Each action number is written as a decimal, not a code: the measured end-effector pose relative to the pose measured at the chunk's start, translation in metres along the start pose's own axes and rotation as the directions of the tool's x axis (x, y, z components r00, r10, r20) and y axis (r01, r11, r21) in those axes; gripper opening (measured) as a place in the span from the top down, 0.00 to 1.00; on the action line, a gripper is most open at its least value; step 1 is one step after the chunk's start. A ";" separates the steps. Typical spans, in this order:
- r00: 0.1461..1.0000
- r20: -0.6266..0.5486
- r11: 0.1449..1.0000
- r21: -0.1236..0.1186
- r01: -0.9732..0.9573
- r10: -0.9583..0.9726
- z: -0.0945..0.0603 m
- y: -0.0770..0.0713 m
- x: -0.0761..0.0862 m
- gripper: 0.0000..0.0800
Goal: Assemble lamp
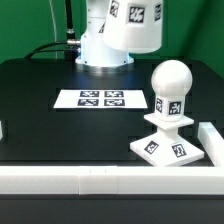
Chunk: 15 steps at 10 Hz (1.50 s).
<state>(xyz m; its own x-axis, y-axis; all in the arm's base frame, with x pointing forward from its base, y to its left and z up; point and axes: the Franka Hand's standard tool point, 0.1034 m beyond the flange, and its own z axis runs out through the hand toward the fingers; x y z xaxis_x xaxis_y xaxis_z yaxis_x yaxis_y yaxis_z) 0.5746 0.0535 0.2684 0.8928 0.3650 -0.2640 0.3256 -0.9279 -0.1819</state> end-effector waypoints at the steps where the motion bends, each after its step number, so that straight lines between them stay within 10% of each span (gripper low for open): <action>1: 1.000 -0.010 1.000 -0.005 0.004 -0.004 -0.001 -0.009 0.010 0.94; 5: 1.000 -0.024 1.000 -0.013 0.016 -0.016 0.020 -0.021 0.038 0.94; 15: 1.000 -0.027 1.000 -0.010 0.011 -0.011 0.095 -0.014 0.047 0.94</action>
Offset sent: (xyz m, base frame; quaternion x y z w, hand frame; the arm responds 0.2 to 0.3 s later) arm 0.0223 0.0220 -0.0112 -0.0302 0.0097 0.0135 0.9994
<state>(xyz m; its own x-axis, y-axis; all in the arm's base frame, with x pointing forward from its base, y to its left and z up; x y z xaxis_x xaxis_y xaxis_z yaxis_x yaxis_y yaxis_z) 0.5827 0.0905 0.1686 0.8971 0.3732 -0.2365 0.3385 -0.9246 -0.1749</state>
